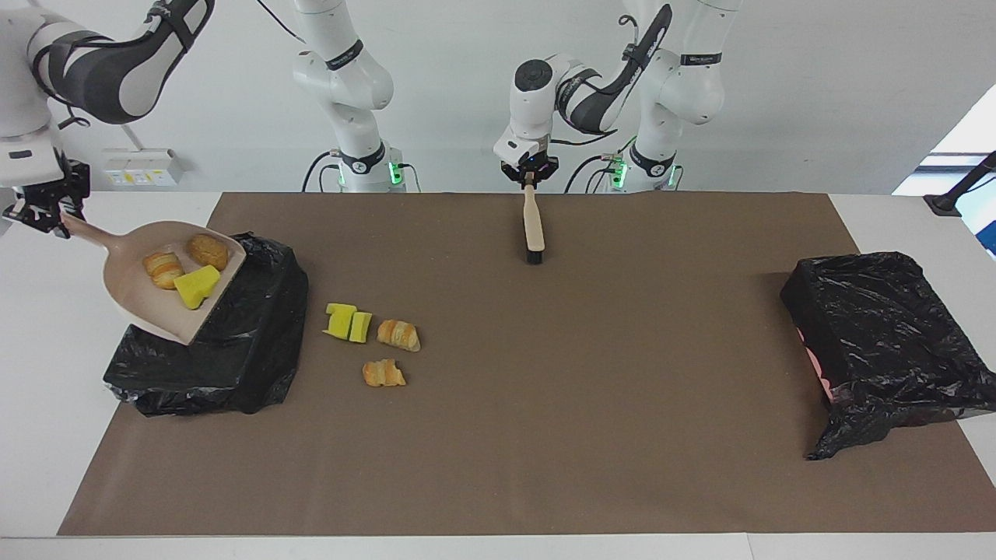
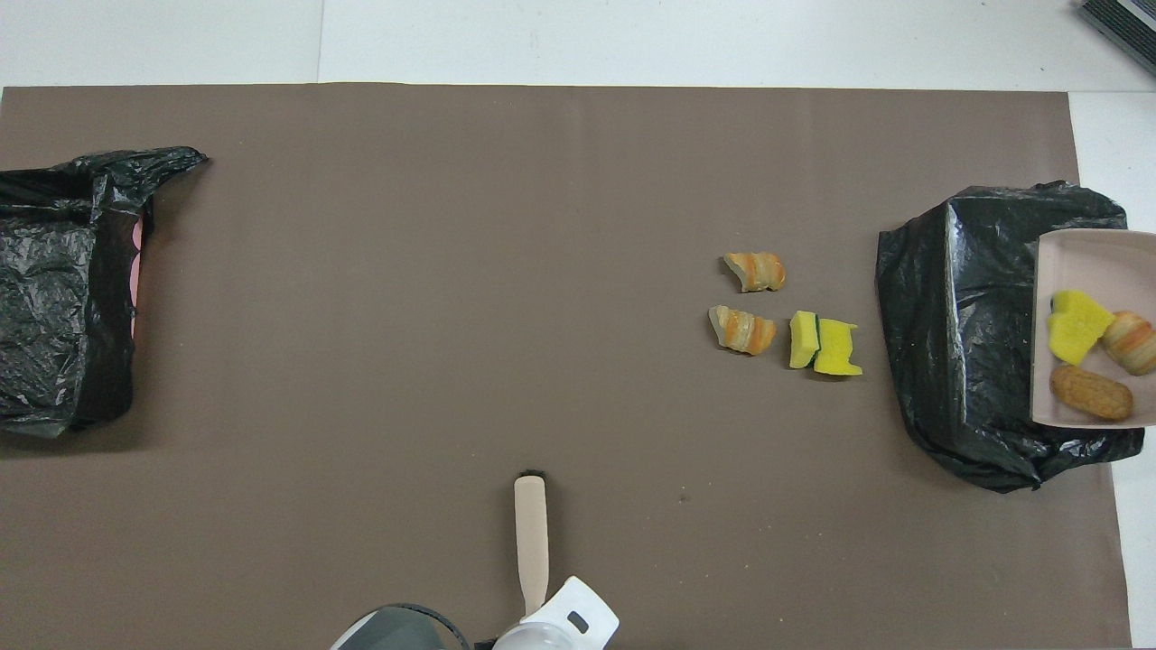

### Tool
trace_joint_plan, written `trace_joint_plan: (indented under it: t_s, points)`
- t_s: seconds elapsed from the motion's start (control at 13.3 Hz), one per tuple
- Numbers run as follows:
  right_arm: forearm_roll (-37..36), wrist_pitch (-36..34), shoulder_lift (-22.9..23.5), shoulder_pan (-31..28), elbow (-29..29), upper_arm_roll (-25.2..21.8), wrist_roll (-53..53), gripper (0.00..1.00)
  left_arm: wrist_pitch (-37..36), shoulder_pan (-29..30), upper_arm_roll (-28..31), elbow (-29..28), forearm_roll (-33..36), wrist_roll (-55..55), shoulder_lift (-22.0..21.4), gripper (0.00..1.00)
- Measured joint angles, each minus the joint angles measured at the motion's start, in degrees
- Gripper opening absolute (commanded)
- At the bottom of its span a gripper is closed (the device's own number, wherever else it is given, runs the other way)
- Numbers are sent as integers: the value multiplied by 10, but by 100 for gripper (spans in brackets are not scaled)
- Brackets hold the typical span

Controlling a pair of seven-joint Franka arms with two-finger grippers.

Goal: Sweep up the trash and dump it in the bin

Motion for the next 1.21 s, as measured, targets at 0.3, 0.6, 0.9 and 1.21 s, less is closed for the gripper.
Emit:
trace_joint_plan:
  t_s: [0.3, 0.6, 0.9, 1.21]
  points:
    - [-82, 67, -4, 8, -32, 10, -12, 0, 0, 6, 5, 3, -1, 5, 2, 98]
    - [-155, 75, -8, 38, -41, 12, -12, 0, -25, 61, 13, 40, 8, 72, 4, 100]
    - [-230, 75, -15, 59, -41, 14, -13, 0, -37, 174, 17, 119, 60, 172, 16, 100]
    - [-235, 35, -47, 81, -32, 19, 2, 0, -129, 312, 21, 253, 78, 337, 25, 100]
